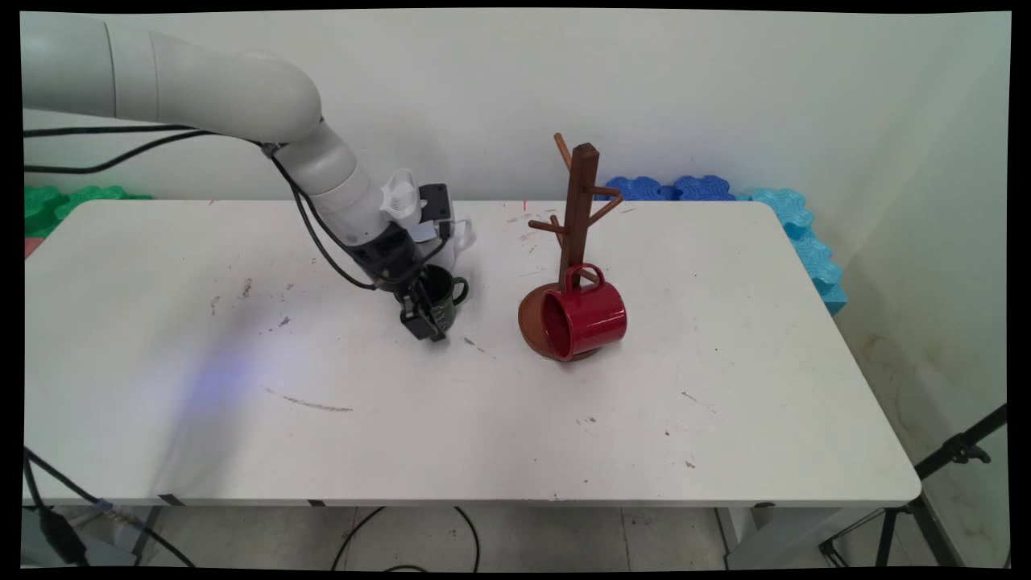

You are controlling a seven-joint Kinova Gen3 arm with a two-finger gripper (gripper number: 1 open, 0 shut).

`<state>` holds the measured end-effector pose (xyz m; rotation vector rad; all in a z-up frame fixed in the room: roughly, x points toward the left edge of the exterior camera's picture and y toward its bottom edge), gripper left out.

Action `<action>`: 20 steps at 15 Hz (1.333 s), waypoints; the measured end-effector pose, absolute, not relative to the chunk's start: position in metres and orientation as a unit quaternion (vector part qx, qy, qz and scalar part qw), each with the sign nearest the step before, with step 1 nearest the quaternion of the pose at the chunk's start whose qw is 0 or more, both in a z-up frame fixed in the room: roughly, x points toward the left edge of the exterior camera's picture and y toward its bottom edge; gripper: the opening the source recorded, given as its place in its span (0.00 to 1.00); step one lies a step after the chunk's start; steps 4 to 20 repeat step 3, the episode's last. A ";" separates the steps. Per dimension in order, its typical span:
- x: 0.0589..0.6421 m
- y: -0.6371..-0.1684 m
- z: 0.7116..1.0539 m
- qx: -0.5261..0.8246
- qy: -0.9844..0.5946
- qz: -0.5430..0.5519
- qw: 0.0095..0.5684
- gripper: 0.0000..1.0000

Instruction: Place the picked object on the table

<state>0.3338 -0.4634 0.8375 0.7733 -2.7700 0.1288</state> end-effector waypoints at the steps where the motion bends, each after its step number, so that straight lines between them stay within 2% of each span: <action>1: 0.333 -0.464 0.837 0.268 -0.953 0.044 0.136 1.00; 20: 0.333 -0.466 0.840 0.275 -0.949 0.044 0.146 1.00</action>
